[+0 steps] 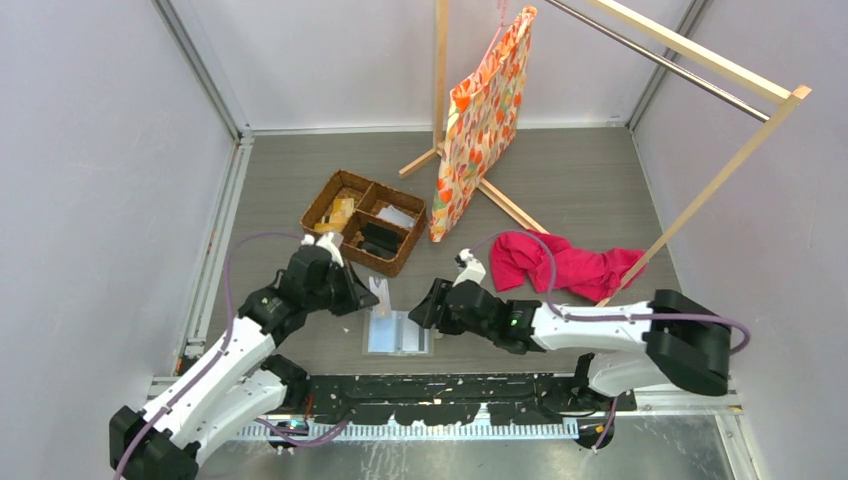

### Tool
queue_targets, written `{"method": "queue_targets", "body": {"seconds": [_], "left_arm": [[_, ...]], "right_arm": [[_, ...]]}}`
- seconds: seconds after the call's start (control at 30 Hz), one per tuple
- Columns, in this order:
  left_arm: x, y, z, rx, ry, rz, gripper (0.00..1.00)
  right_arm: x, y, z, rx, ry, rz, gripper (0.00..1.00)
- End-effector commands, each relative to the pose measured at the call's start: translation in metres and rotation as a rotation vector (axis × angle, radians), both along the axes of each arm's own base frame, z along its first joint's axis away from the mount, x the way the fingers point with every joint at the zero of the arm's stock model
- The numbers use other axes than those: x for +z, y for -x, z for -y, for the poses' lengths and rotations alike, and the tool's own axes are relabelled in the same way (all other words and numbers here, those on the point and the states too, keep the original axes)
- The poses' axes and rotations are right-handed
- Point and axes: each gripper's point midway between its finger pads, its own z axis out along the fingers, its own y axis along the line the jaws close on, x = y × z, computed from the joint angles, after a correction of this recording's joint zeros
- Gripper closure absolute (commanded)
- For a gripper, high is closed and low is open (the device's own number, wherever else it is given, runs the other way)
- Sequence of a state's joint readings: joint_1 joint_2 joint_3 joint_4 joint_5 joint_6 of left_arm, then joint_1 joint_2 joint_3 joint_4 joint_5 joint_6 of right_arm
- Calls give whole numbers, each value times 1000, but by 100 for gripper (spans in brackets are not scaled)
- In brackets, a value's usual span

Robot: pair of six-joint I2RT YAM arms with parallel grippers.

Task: Take the credit cards out of the card holder
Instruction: Remove the credit card from the card holder, then place the credit card in the storage box.

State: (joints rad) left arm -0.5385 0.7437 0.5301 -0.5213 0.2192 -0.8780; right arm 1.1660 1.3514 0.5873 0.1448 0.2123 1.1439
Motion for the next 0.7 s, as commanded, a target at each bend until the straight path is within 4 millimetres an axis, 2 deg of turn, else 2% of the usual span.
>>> {"method": "queue_targets", "body": {"seconds": [0.0, 0.17, 0.3, 0.43, 0.57, 0.67], "left_arm": [[35, -36, -12, 68, -110, 96, 99], [62, -92, -7, 146, -168, 117, 99], [73, -146, -2, 246, -108, 147, 99], [76, -192, 0, 338, -43, 161, 99], [76, -227, 4, 436, 19, 204, 99], [71, -237, 9, 473, 74, 209, 99]], "right_arm": [[2, -13, 47, -147, 94, 70, 39], [14, -17, 87, -249, 137, 111, 34], [22, -17, 112, -303, 155, 133, 32], [27, -16, 128, -338, 161, 140, 32], [30, -15, 136, -362, 150, 135, 32], [30, -14, 139, -371, 146, 130, 32]]}}
